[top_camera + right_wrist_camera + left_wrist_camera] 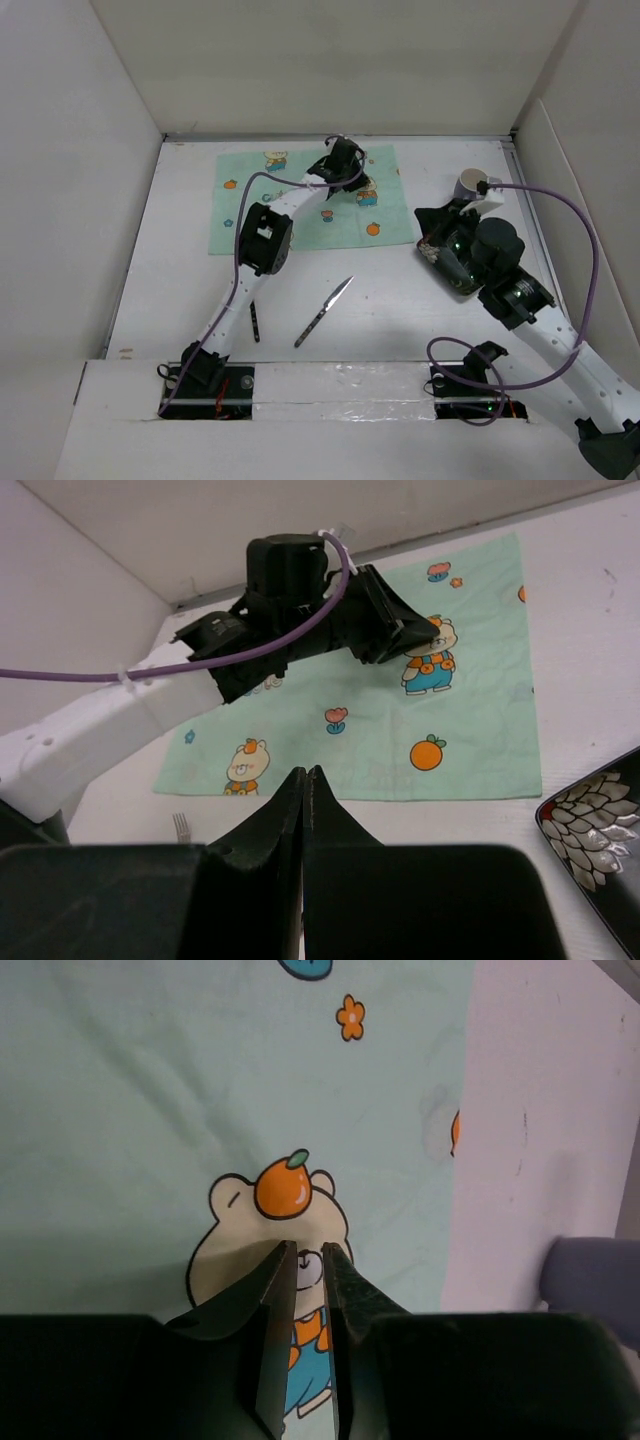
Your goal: Set the dinner table for one person
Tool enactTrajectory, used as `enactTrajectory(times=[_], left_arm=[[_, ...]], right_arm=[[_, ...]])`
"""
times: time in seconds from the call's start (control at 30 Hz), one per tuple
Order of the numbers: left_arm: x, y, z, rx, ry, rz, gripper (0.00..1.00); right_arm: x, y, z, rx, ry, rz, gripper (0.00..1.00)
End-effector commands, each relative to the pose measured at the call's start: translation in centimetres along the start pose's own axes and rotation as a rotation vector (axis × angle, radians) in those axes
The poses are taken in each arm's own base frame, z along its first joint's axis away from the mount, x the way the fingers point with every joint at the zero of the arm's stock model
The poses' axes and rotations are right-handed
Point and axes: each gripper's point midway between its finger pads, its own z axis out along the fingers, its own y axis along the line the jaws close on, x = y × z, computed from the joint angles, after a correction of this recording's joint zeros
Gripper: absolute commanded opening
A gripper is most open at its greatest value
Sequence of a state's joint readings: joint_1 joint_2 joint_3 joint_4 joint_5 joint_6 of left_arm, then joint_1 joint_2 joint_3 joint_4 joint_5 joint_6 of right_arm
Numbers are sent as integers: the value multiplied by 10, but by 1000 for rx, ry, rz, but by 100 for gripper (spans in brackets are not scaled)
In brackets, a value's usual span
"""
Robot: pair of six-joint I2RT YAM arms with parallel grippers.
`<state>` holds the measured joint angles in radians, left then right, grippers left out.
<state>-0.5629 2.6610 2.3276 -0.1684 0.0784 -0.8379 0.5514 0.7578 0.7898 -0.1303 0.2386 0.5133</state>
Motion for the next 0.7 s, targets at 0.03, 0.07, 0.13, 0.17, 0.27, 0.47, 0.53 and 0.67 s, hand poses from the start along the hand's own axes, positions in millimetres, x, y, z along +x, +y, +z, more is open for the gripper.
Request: enactTrajectory(times=[0.03, 0.07, 0.13, 0.17, 0.27, 0.47, 0.53, 0.67], left_arm=[[24, -27, 5, 89, 65, -47, 15], [29, -33, 6, 105, 72, -51, 16], [27, -38, 7, 127, 63, -71, 16], [23, -42, 7, 144, 48, -76, 16], [23, -46, 11, 169, 48, -89, 16], [50, -54, 16, 197, 97, -71, 17], [46, -57, 13, 200, 86, -63, 17], [52, -75, 5, 226, 82, -30, 18]], right_arm=[[-26, 22, -9, -84, -67, 0, 0], [-24, 24, -8, -96, -60, 4, 0], [-22, 26, -6, -106, -53, 5, 0], [-20, 26, -5, -108, -44, 4, 0], [-9, 25, 1, -106, -10, 8, 0], [-6, 27, 7, -111, -12, 18, 0], [-5, 27, 10, -109, -5, 14, 0], [-4, 26, 13, -101, -7, 21, 1]])
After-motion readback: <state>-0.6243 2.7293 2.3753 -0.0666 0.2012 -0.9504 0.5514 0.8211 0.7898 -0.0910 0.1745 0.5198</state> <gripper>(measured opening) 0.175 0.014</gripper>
